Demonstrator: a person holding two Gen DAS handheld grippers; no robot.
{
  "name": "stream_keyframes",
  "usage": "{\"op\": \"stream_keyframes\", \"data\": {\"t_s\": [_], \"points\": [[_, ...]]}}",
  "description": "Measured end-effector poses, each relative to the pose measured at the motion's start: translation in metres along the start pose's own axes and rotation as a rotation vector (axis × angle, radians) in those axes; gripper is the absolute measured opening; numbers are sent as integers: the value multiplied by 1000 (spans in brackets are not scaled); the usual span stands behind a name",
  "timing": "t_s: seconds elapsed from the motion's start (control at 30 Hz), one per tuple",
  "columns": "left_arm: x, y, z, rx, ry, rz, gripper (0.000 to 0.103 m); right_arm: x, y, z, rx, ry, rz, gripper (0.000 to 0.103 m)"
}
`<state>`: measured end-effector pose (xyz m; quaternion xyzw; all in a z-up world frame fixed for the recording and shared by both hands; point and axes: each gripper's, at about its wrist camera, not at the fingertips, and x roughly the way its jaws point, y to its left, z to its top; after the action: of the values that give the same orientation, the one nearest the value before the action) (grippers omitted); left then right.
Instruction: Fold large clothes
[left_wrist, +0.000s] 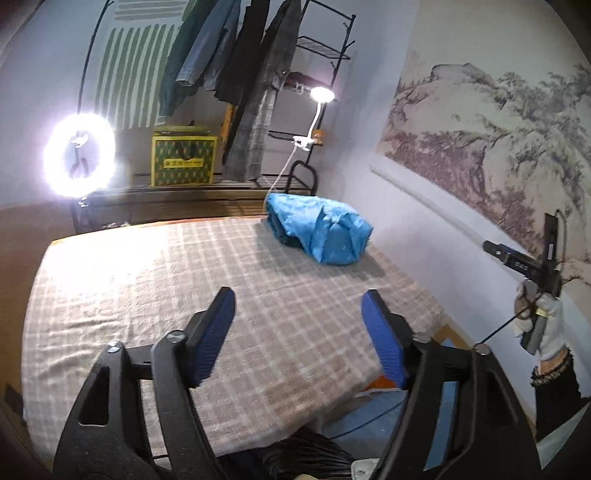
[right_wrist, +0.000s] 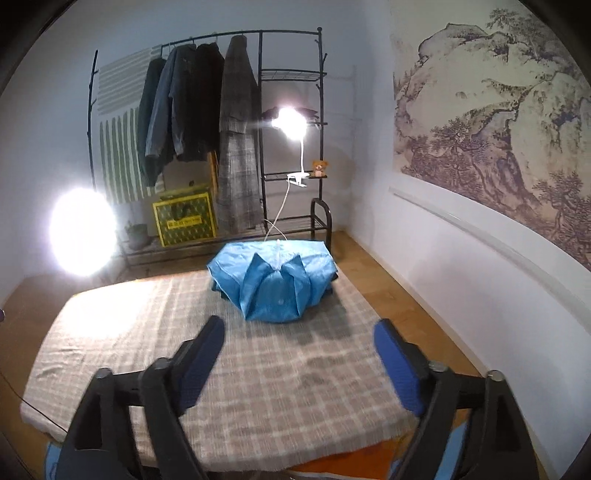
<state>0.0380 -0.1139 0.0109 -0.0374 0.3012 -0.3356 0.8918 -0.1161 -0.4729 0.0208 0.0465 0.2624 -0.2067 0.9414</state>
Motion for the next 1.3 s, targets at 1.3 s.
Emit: {"op": "stream_keyframes", "data": {"t_s": [1.3], "points": [[30, -7, 6, 31, -10, 255, 103, 12, 37, -27, -14, -23, -15, 103]]}}
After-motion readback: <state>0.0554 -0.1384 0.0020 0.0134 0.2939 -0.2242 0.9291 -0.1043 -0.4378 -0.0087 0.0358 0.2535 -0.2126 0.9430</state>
